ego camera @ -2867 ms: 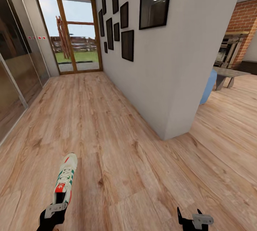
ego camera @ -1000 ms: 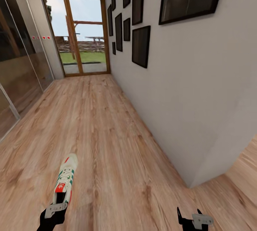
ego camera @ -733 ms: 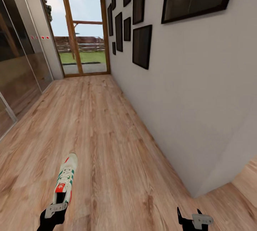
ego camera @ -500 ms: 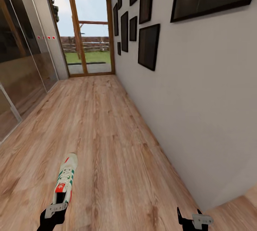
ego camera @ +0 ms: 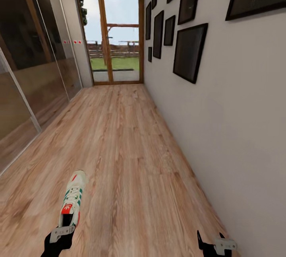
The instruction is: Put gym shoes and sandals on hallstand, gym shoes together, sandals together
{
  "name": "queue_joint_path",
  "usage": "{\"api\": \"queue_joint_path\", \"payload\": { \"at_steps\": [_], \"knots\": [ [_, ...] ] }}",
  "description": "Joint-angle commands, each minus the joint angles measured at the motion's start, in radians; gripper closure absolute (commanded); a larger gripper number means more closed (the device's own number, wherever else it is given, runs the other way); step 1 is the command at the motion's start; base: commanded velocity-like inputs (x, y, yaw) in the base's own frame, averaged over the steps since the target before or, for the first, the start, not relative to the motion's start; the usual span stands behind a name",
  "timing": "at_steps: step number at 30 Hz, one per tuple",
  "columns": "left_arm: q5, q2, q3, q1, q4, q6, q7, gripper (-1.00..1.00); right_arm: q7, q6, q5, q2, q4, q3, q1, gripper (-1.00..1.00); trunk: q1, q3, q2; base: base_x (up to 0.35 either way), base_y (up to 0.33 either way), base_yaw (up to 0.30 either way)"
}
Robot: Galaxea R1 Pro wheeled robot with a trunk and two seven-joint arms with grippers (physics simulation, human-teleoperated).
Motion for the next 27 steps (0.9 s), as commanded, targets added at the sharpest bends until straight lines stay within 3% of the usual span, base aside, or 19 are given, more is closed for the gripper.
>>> {"api": "queue_joint_path", "payload": {
  "at_steps": [1, 17, 27],
  "knots": [
    [0.007, 0.0, 0.005, -0.001, 0.001, -0.001, -0.01, 1.0, 0.002, -0.003, -0.004, 0.0, 0.0, 0.0, 0.0, -1.0, 0.0, -0.001, 0.0, 0.339, 0.025, 0.249],
    [0.007, 0.0, 0.005, -0.001, 0.001, -0.001, -0.01, 1.0, 0.001, -0.003, -0.004, 0.0, 0.0, 0.0, 0.0, -1.0, 0.0, -0.001, 0.0, 0.309, 0.15, 0.239],
    [0.007, 0.0, 0.005, -0.001, 0.001, -0.001, -0.01, 1.0, 0.001, -0.003, -0.005, 0.0, -0.001, 0.0, 0.0, -1.0, 0.0, -0.001, 0.0, 0.257, 0.226, 0.041]
  ]
}}
